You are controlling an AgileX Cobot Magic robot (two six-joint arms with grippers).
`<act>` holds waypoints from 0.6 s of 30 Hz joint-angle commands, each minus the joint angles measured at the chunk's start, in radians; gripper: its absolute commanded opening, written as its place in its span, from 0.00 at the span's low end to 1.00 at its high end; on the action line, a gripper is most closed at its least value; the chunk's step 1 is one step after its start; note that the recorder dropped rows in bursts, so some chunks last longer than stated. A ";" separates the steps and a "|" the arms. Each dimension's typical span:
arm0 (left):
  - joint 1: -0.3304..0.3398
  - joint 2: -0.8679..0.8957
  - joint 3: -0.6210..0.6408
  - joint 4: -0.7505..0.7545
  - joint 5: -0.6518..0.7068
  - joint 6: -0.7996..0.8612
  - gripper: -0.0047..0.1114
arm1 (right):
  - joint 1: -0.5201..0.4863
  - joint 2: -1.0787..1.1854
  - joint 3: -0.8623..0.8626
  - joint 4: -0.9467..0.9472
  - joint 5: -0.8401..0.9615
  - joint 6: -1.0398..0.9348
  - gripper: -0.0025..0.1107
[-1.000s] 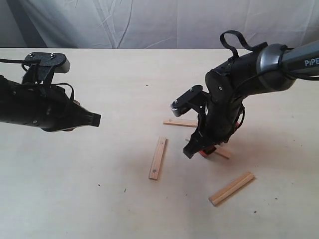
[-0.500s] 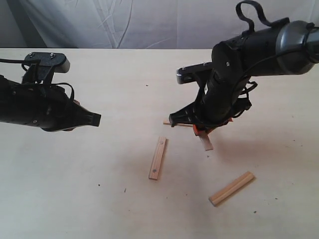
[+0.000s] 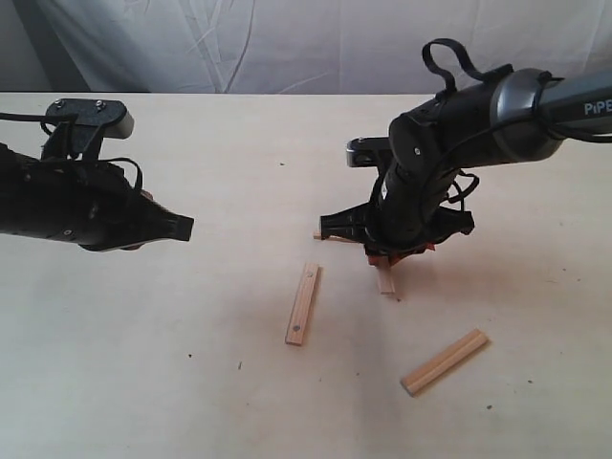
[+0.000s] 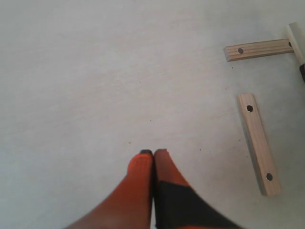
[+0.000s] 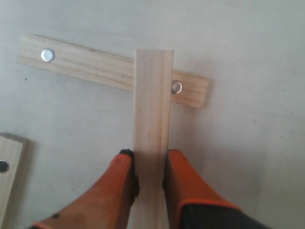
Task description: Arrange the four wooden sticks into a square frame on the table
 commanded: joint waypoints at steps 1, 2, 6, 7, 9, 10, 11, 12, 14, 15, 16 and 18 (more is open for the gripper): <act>-0.001 -0.009 0.005 -0.011 -0.009 0.000 0.04 | -0.004 0.013 -0.004 -0.045 0.003 0.047 0.03; -0.001 -0.009 0.005 -0.011 -0.009 0.000 0.04 | -0.004 0.014 -0.004 -0.055 0.003 0.055 0.03; -0.001 -0.009 0.005 -0.011 -0.009 0.000 0.04 | -0.004 0.017 -0.004 -0.059 -0.001 0.057 0.03; -0.001 -0.009 0.005 -0.011 -0.011 0.000 0.04 | -0.004 0.017 -0.004 -0.059 -0.003 0.060 0.03; -0.001 -0.009 0.005 -0.011 -0.011 0.000 0.04 | -0.004 0.017 -0.004 -0.075 -0.007 0.102 0.03; -0.001 -0.009 0.005 -0.011 -0.011 0.000 0.04 | -0.004 0.017 -0.004 -0.083 -0.007 0.116 0.03; -0.001 -0.009 0.005 -0.011 -0.011 0.000 0.04 | -0.004 0.017 -0.004 -0.085 -0.007 0.125 0.03; -0.001 -0.009 0.005 -0.011 -0.011 0.000 0.04 | -0.004 0.017 -0.004 -0.088 -0.005 0.127 0.03; -0.001 -0.009 0.005 -0.011 -0.011 0.000 0.04 | -0.004 0.017 -0.004 -0.090 -0.002 0.127 0.03; -0.001 -0.009 0.005 -0.011 -0.011 0.000 0.04 | -0.004 0.017 -0.004 -0.090 -0.002 0.127 0.03; -0.001 -0.009 0.005 -0.011 -0.011 0.000 0.04 | -0.004 0.017 -0.004 -0.090 -0.002 0.127 0.03; -0.001 -0.009 0.005 -0.011 -0.011 0.000 0.04 | -0.004 0.014 -0.004 -0.090 -0.002 0.127 0.03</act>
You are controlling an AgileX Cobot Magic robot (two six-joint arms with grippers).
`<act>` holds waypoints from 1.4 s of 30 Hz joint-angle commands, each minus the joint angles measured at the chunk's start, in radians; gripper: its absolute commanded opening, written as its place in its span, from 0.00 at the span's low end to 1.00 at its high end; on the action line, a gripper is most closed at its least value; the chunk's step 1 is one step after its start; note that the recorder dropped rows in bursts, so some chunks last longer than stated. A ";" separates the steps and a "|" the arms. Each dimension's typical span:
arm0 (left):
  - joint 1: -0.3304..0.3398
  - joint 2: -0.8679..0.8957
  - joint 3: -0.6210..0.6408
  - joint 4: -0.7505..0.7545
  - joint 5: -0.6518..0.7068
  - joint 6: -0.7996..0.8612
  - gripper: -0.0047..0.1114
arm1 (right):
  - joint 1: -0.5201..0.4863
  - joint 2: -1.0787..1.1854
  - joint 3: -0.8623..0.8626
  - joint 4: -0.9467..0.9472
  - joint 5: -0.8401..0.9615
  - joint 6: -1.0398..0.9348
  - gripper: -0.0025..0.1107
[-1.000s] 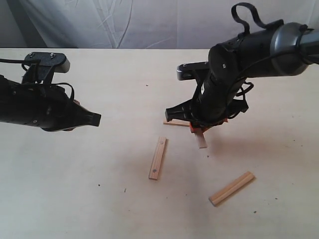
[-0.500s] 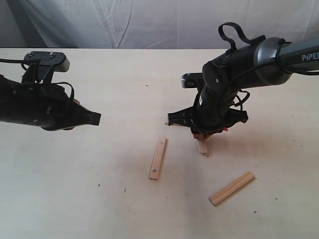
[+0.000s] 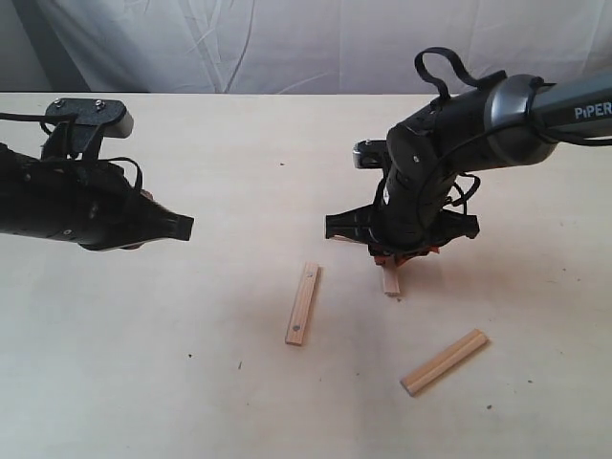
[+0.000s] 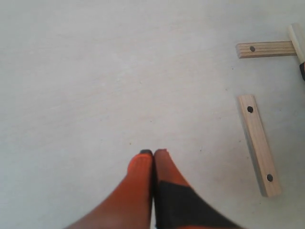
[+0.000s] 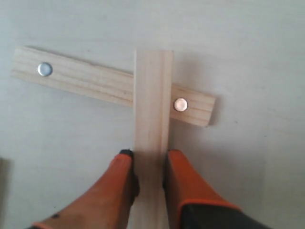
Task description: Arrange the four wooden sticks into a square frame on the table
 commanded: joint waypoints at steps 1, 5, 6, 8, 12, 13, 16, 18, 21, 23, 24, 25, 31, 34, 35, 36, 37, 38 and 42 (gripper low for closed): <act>-0.001 -0.009 0.005 -0.011 -0.008 0.000 0.04 | -0.004 -0.008 -0.004 -0.013 -0.001 0.003 0.03; -0.001 -0.009 0.005 -0.011 -0.008 0.000 0.04 | -0.004 -0.048 -0.004 -0.013 0.017 -0.004 0.03; -0.001 -0.009 0.005 -0.011 -0.008 0.000 0.04 | -0.004 -0.057 -0.004 -0.011 0.034 -0.007 0.03; -0.001 -0.009 0.005 -0.014 -0.008 0.000 0.04 | -0.004 -0.070 -0.004 -0.007 0.084 -0.040 0.03; -0.001 -0.009 0.005 -0.019 -0.004 0.000 0.04 | -0.004 -0.071 0.010 -0.009 0.126 -0.047 0.03; -0.001 -0.009 0.005 -0.023 -0.004 0.000 0.04 | -0.004 -0.071 0.015 -0.009 0.121 -0.047 0.03; -0.001 -0.009 0.005 -0.029 0.005 0.000 0.04 | -0.002 -0.071 0.041 0.026 0.108 -0.047 0.03; -0.001 -0.009 0.005 -0.029 0.005 0.000 0.04 | 0.009 -0.071 0.055 0.041 0.103 -0.052 0.03; -0.001 -0.009 0.005 -0.029 0.005 0.000 0.04 | 0.030 -0.071 0.057 0.044 0.101 -0.052 0.03; -0.001 -0.009 0.005 -0.029 0.005 0.000 0.04 | 0.042 -0.071 0.057 0.047 0.098 -0.050 0.03; -0.001 -0.009 0.005 -0.029 0.005 0.000 0.04 | 0.047 -0.071 0.057 0.047 0.096 -0.050 0.03; -0.001 -0.009 0.005 -0.029 0.005 0.000 0.04 | 0.049 -0.068 0.057 0.047 0.096 -0.050 0.03; -0.001 -0.009 0.005 -0.029 0.010 0.000 0.04 | 0.049 -0.055 0.057 0.047 0.107 -0.050 0.03; -0.001 -0.009 0.005 -0.029 0.010 0.000 0.04 | 0.049 -0.054 0.057 0.067 0.105 -0.050 0.08; -0.001 -0.009 0.005 -0.029 0.010 0.000 0.04 | 0.049 -0.054 0.057 0.067 0.103 -0.050 0.12; -0.001 -0.009 0.005 -0.029 0.010 0.000 0.04 | 0.049 -0.054 0.057 0.067 0.101 -0.056 0.18; -0.001 -0.009 0.005 -0.029 0.010 0.000 0.04 | 0.049 -0.054 0.057 0.067 0.098 -0.092 0.24; -0.001 -0.009 0.005 -0.029 0.010 0.000 0.04 | 0.049 -0.054 0.057 0.069 0.098 -0.130 0.27; -0.001 -0.009 0.005 -0.029 0.007 0.000 0.04 | 0.049 -0.054 0.057 0.069 0.118 -0.204 0.28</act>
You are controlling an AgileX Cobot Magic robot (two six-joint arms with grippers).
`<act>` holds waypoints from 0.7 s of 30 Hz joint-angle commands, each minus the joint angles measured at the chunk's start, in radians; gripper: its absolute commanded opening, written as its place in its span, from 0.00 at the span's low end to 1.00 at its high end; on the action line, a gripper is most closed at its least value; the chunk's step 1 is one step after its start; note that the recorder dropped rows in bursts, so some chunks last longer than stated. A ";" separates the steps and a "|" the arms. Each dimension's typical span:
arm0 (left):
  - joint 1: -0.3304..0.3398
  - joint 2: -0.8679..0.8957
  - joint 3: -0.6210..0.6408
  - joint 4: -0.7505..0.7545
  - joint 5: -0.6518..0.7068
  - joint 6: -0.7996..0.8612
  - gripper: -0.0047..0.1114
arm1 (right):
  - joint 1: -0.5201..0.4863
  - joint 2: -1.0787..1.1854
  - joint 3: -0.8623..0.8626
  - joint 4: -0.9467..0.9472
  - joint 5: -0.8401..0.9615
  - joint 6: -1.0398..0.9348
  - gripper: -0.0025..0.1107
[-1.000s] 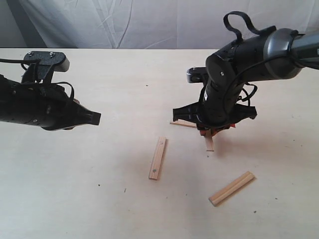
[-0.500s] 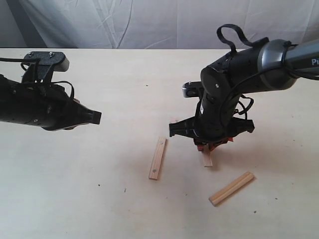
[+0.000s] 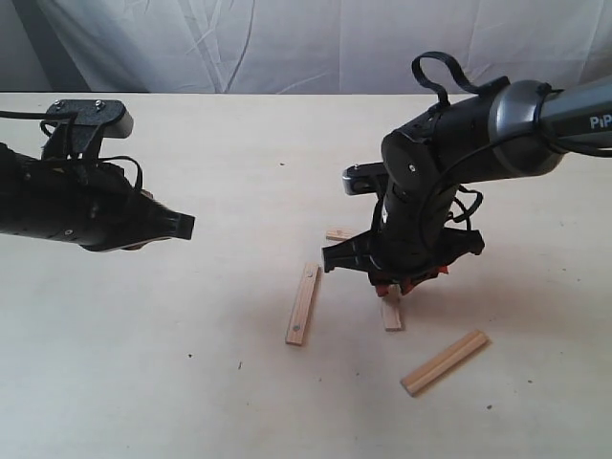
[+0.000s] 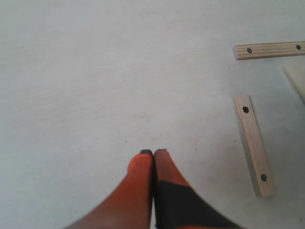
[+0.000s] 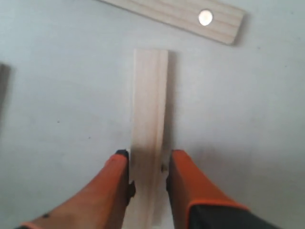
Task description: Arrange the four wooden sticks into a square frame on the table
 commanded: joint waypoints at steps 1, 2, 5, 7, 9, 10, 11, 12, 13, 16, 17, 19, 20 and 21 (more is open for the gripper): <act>-0.001 -0.009 0.005 -0.005 0.002 0.000 0.04 | -0.001 -0.001 0.005 0.001 0.017 -0.103 0.27; -0.001 -0.009 0.005 -0.005 0.002 0.000 0.04 | -0.001 -0.001 0.005 0.001 0.019 -0.118 0.27; -0.001 -0.009 0.005 -0.005 0.002 0.000 0.04 | -0.001 -0.001 0.005 0.001 0.014 -0.144 0.27; -0.001 -0.009 0.005 -0.005 0.000 0.000 0.04 | -0.001 -0.001 0.005 0.008 -0.012 -0.089 0.27; -0.001 -0.009 0.005 -0.003 0.000 0.000 0.04 | 0.004 0.000 0.005 0.023 -0.040 -0.073 0.27; -0.001 -0.009 0.005 -0.003 0.000 0.000 0.04 | 0.006 0.000 0.005 0.027 -0.044 -0.073 0.27; -0.001 -0.009 0.005 -0.003 0.000 0.000 0.04 | 0.005 0.000 0.005 0.027 -0.046 -0.073 0.27; -0.001 -0.009 0.005 -0.003 0.000 0.000 0.04 | 0.005 0.000 0.005 0.027 -0.046 -0.073 0.27; -0.001 -0.009 0.005 -0.003 0.000 0.000 0.04 | 0.005 0.002 0.005 0.027 -0.041 -0.073 0.27; -0.001 -0.009 0.005 -0.003 0.000 0.000 0.04 | 0.005 0.023 0.005 0.027 -0.026 -0.052 0.27; -0.001 -0.009 0.005 -0.003 0.000 0.000 0.04 | 0.005 0.035 0.005 0.027 -0.019 -0.052 0.27; -0.001 -0.009 0.005 -0.003 0.000 0.000 0.04 | 0.005 0.053 0.005 0.027 -0.017 -0.047 0.27; -0.001 -0.009 0.005 -0.003 0.000 0.000 0.04 | 0.005 0.061 0.005 0.027 -0.017 -0.047 0.27; -0.001 -0.009 0.005 -0.003 0.000 0.000 0.04 | 0.005 0.063 0.005 0.027 -0.020 -0.047 0.27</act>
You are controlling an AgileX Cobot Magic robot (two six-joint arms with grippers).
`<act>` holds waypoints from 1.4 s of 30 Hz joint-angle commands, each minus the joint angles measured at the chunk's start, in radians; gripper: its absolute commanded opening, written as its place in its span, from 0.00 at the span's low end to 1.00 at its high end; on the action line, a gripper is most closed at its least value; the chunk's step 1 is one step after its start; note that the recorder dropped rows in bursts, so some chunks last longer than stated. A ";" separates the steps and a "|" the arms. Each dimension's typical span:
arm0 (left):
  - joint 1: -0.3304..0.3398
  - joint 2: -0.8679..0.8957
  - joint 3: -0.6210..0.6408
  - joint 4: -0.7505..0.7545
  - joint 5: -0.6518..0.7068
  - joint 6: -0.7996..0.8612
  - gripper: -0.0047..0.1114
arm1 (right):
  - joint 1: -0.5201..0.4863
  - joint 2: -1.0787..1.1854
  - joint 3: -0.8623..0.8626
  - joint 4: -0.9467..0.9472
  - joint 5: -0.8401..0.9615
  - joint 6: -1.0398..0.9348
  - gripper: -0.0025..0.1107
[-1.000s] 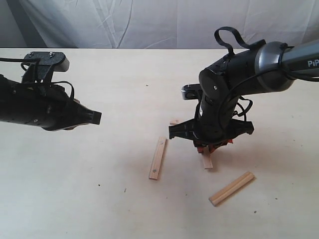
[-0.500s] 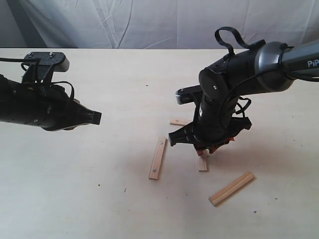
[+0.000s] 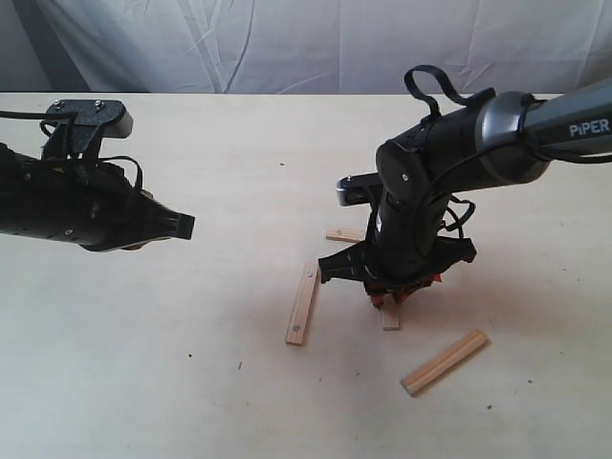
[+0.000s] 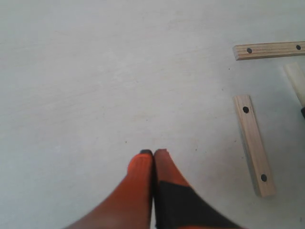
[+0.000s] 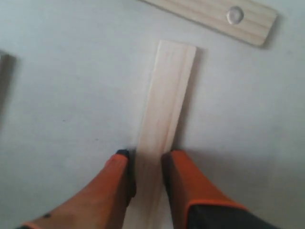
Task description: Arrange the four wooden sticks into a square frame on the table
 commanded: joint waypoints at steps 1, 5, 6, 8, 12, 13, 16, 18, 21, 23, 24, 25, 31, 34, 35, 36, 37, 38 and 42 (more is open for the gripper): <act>-0.001 -0.009 0.005 -0.003 0.000 0.000 0.04 | 0.001 0.028 0.005 0.001 0.001 0.006 0.27; -0.001 -0.009 0.005 -0.005 0.000 0.000 0.04 | 0.001 0.026 0.005 0.003 0.009 -0.023 0.27; -0.001 -0.009 0.005 -0.005 0.000 0.000 0.04 | 0.001 0.024 0.005 -0.003 0.014 -0.050 0.25; -0.001 -0.009 0.005 -0.005 0.000 0.000 0.04 | 0.001 0.015 0.005 -0.005 0.030 -0.226 0.09; -0.001 -0.009 0.005 -0.005 0.000 0.000 0.04 | 0.001 -0.027 0.005 -0.005 0.068 -0.517 0.04; -0.001 -0.009 0.005 -0.005 -0.004 0.000 0.04 | 0.001 -0.051 0.005 -0.005 0.082 -0.595 0.07; -0.001 -0.009 0.005 -0.005 -0.016 0.000 0.04 | 0.001 -0.094 0.005 0.050 0.084 -0.706 0.16; -0.001 -0.009 0.005 -0.005 -0.016 0.000 0.04 | 0.001 -0.101 0.005 0.118 0.102 -0.831 0.24; -0.001 -0.009 0.005 -0.005 -0.016 0.000 0.04 | 0.001 -0.094 0.005 0.136 0.108 -0.878 0.36; -0.001 -0.009 0.005 -0.005 -0.016 0.000 0.04 | 0.001 -0.099 0.005 0.108 0.127 -0.904 0.38; -0.001 -0.009 0.005 -0.005 -0.016 0.000 0.04 | 0.001 -0.106 0.005 0.098 0.139 -0.907 0.37; -0.001 -0.009 0.005 -0.005 -0.016 0.000 0.04 | 0.001 -0.116 0.005 0.084 0.155 -0.907 0.38; -0.001 -0.009 0.005 -0.005 -0.016 0.000 0.04 | 0.001 -0.289 0.083 0.107 0.230 -1.068 0.38; -0.001 -0.009 0.005 -0.007 -0.012 0.000 0.04 | 0.001 -0.392 0.230 0.123 0.091 -1.200 0.38; -0.001 -0.009 0.005 -0.009 -0.010 0.000 0.04 | 0.001 -0.410 0.266 0.121 0.052 -1.237 0.38; -0.001 -0.009 0.005 -0.009 -0.008 0.000 0.04 | 0.001 -0.427 0.310 0.121 0.014 -1.289 0.38; -0.001 -0.009 0.005 -0.009 -0.008 0.000 0.04 | 0.001 -0.436 0.352 0.121 -0.022 -1.350 0.38; -0.001 -0.009 0.005 -0.009 -0.008 0.000 0.04 | 0.001 -0.438 0.384 0.123 -0.051 -1.401 0.38; -0.001 -0.009 0.005 -0.009 -0.008 0.000 0.04 | 0.001 -0.429 0.490 0.123 -0.195 -1.545 0.45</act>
